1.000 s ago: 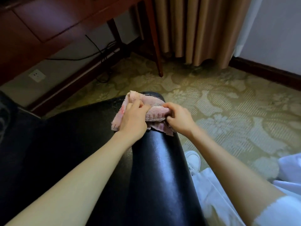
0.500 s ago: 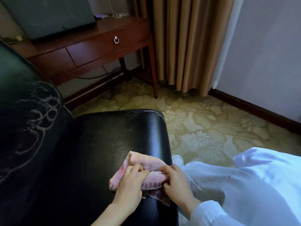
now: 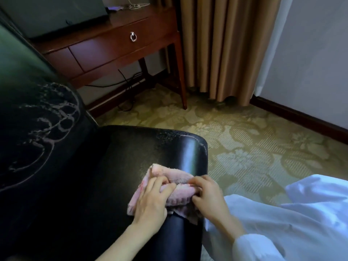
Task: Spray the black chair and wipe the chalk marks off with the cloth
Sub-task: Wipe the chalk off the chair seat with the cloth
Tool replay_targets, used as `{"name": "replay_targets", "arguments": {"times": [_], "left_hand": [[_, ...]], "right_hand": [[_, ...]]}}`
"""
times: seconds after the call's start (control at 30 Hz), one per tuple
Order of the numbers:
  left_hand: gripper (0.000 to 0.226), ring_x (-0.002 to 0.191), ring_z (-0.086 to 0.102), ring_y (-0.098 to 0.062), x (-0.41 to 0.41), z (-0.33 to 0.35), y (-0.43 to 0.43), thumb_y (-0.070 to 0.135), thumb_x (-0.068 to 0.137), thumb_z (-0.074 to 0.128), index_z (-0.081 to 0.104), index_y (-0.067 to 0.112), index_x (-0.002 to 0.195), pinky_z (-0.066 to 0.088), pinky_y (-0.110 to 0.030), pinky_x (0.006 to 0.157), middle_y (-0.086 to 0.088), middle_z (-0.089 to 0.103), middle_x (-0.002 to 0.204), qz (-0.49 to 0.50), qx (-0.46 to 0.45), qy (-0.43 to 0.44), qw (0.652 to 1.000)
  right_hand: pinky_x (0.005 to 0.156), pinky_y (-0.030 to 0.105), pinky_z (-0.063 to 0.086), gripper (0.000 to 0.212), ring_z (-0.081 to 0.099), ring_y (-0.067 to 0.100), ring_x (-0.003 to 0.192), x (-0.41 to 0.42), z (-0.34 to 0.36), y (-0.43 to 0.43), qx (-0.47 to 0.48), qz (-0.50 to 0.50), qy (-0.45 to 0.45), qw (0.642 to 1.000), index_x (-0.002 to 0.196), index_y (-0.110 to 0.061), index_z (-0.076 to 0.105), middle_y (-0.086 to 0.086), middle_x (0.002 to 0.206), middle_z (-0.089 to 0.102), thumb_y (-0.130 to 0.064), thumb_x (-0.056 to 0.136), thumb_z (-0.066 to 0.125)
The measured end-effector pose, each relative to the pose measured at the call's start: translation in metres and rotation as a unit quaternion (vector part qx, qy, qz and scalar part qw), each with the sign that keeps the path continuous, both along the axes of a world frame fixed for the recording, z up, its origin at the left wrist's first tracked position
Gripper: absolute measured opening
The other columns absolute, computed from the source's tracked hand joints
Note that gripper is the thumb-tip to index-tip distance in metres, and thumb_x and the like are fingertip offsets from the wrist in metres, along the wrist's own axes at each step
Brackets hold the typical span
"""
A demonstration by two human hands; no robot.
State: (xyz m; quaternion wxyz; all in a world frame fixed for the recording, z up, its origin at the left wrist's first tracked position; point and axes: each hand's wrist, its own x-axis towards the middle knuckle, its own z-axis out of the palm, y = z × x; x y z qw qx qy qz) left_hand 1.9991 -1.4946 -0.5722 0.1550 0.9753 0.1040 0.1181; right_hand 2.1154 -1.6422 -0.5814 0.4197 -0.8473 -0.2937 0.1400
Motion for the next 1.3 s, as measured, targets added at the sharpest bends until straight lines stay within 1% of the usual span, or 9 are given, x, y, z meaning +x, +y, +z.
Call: {"name": "replay_targets", "arguments": {"times": [0.17, 0.33, 0.5, 0.63, 0.83, 0.97, 1.13, 1.2, 1.3], "left_hand": [[0.054, 0.098, 0.056, -0.027, 0.125, -0.003, 0.052, -0.003, 0.062, 0.061, 0.067, 0.018, 0.112, 0.051, -0.039, 0.081, -0.004, 0.058, 0.106, -0.017, 0.024, -0.003, 1.000], [0.057, 0.114, 0.044, -0.025, 0.221, -0.004, 0.082, -0.001, 0.074, 0.058, 0.061, 0.024, 0.126, 0.035, -0.030, 0.096, 0.003, 0.052, 0.126, -0.008, 0.010, 0.031, 0.999], [0.066, 0.114, 0.046, -0.029, 0.234, -0.006, 0.100, -0.006, 0.072, 0.053, 0.058, 0.028, 0.128, 0.040, -0.037, 0.097, 0.004, 0.050, 0.132, -0.018, 0.029, 0.073, 0.997], [0.066, 0.115, 0.045, -0.029, 0.198, -0.007, 0.090, -0.014, 0.067, 0.049, 0.064, 0.020, 0.121, 0.038, -0.037, 0.100, -0.001, 0.054, 0.123, -0.028, 0.032, 0.056, 0.998], [0.059, 0.111, 0.046, -0.022, 0.087, 0.007, 0.067, -0.013, 0.068, 0.056, 0.065, 0.015, 0.119, 0.040, -0.034, 0.099, 0.002, 0.055, 0.116, -0.002, -0.019, 0.081, 0.997], [0.060, 0.116, 0.040, -0.007, -0.004, 0.014, 0.053, -0.014, 0.071, 0.056, 0.064, 0.020, 0.121, 0.028, -0.014, 0.100, 0.017, 0.047, 0.116, 0.039, -0.046, 0.086, 0.994], [0.068, 0.121, 0.032, 0.006, -0.108, 0.018, 0.033, -0.011, 0.066, 0.060, 0.064, 0.028, 0.122, 0.017, -0.003, 0.103, 0.030, 0.040, 0.122, 0.065, -0.064, 0.099, 0.991], [0.070, 0.117, 0.036, 0.005, -0.135, 0.016, 0.028, -0.015, 0.055, 0.066, 0.070, 0.024, 0.113, 0.012, 0.002, 0.102, 0.029, 0.043, 0.118, 0.068, -0.068, 0.107, 0.990], [0.072, 0.115, 0.036, 0.003, -0.162, 0.017, 0.018, -0.015, 0.048, 0.067, 0.071, 0.023, 0.110, 0.008, 0.002, 0.102, 0.022, 0.049, 0.120, 0.077, -0.070, 0.106, 0.989]], "right_hand": [[0.081, 0.034, 0.047, 0.050, 0.058, 0.027, 0.091, 0.110, -0.016, 0.048, 0.005, -0.060, -0.058, 0.997, 0.101, -0.022, 0.068, 0.005, 0.094, 0.062, -0.019, 0.057, 0.045], [0.089, 0.032, 0.043, 0.043, 0.057, 0.028, 0.104, 0.195, -0.039, 0.084, -0.003, -0.075, -0.089, 0.993, 0.112, -0.021, 0.063, 0.008, 0.109, 0.065, -0.012, 0.072, 0.054], [0.086, 0.033, 0.041, 0.042, 0.057, 0.029, 0.104, 0.200, -0.044, 0.089, -0.021, -0.053, -0.096, 0.994, 0.114, -0.024, 0.061, 0.009, 0.109, 0.065, -0.012, 0.074, 0.055], [0.085, 0.032, 0.040, 0.046, 0.056, 0.035, 0.098, 0.162, -0.033, 0.077, -0.027, -0.052, -0.111, 0.992, 0.116, -0.021, 0.063, 0.012, 0.107, 0.060, -0.010, 0.073, 0.052], [0.082, 0.044, 0.045, 0.050, 0.049, 0.037, 0.090, 0.054, -0.018, 0.064, -0.049, -0.026, -0.110, 0.992, 0.104, -0.020, 0.065, 0.011, 0.105, 0.058, -0.014, 0.062, 0.038], [0.058, 0.034, 0.049, 0.038, 0.054, 0.026, 0.070, -0.022, 0.001, 0.050, -0.085, 0.045, -0.182, 0.979, 0.084, -0.031, 0.066, -0.001, 0.083, 0.059, -0.021, 0.048, 0.055], [0.055, 0.025, 0.050, 0.042, 0.058, 0.020, 0.063, -0.105, 0.015, 0.030, -0.144, 0.130, -0.228, 0.954, 0.071, -0.033, 0.065, -0.006, 0.074, 0.059, -0.039, 0.030, 0.071], [0.058, 0.029, 0.054, 0.039, 0.058, 0.023, 0.062, -0.128, 0.015, 0.025, -0.148, 0.143, -0.248, 0.947, 0.071, -0.032, 0.066, -0.003, 0.073, 0.060, -0.041, 0.033, 0.071], [0.056, 0.027, 0.053, 0.027, 0.058, 0.020, 0.062, -0.150, 0.019, 0.015, -0.137, 0.159, -0.267, 0.941, 0.073, -0.034, 0.067, -0.005, 0.073, 0.060, -0.035, 0.051, 0.051]]}}
